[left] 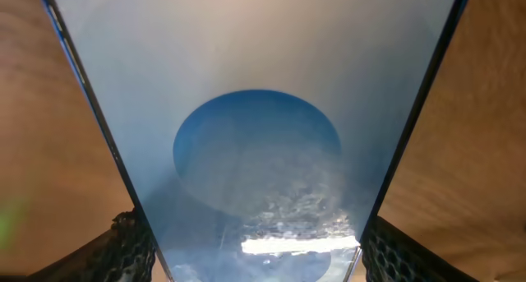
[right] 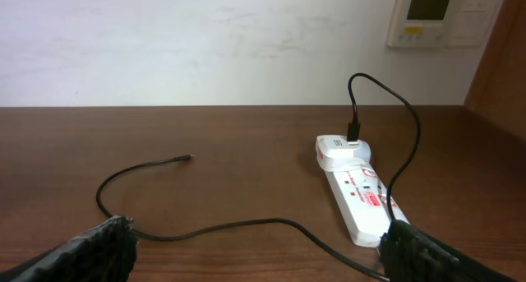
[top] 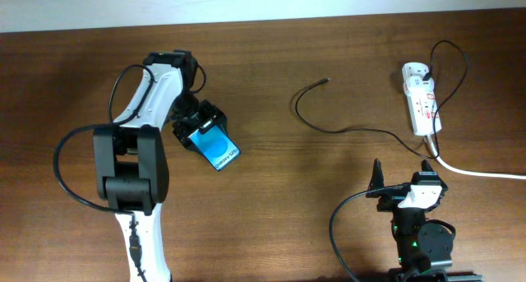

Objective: Plug charger to phone and switch on socket

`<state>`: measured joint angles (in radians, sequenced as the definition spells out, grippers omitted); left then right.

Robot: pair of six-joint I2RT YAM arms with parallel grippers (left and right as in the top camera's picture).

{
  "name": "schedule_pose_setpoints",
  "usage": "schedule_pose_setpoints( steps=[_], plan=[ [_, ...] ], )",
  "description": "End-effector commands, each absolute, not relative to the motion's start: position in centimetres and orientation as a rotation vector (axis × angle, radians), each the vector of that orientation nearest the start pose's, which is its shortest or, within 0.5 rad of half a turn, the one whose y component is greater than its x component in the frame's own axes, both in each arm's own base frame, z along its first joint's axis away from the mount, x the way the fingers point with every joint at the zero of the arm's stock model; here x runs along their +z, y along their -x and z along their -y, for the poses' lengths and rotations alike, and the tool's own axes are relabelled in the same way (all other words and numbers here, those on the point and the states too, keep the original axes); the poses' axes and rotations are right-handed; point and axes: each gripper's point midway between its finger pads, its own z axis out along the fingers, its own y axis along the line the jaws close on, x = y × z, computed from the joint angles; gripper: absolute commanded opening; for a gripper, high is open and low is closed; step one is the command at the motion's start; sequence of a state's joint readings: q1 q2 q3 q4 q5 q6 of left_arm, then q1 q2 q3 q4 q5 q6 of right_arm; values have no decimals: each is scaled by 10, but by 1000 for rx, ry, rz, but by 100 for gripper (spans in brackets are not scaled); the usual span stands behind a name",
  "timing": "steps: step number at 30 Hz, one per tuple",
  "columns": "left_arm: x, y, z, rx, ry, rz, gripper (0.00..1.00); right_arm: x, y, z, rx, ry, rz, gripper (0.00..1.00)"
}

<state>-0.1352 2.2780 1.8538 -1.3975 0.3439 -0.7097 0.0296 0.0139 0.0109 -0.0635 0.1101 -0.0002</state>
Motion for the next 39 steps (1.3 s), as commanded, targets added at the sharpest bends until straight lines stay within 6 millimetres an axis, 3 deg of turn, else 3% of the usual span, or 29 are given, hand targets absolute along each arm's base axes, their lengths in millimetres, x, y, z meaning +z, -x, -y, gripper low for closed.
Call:
schedule_pose_setpoints(
  steps=[1,8,16,24,25,30,34,37,39],
  plan=[
    [55,-377,118,-489,973,-3332,47,157,-246,11,-66,-53,-1643,99],
    [70,-361,119,-480,1016,-3399,46,157,-246,11,-66,-53,-1643,98],
    [86,-351,133,-681,872,-3466,44,157,-246,11,-67,-53,-1643,98],
    [135,-375,142,-810,695,-3347,44,164,-246,13,-85,-57,-1615,98],
    [141,-378,143,-823,678,-3325,45,165,-246,7,-49,-34,-1612,98],
    [163,-377,143,-847,633,-3270,46,165,-236,-63,491,66,-1630,98],
    [178,-375,143,-857,593,-3233,46,170,-206,-113,1175,-119,-1721,98],
    [184,-374,143,-863,564,-3220,47,169,-186,-134,1580,-345,-1824,98],
    [185,-374,143,-864,556,-3217,47,168,-192,-129,1548,-385,-1810,98]
  ],
)
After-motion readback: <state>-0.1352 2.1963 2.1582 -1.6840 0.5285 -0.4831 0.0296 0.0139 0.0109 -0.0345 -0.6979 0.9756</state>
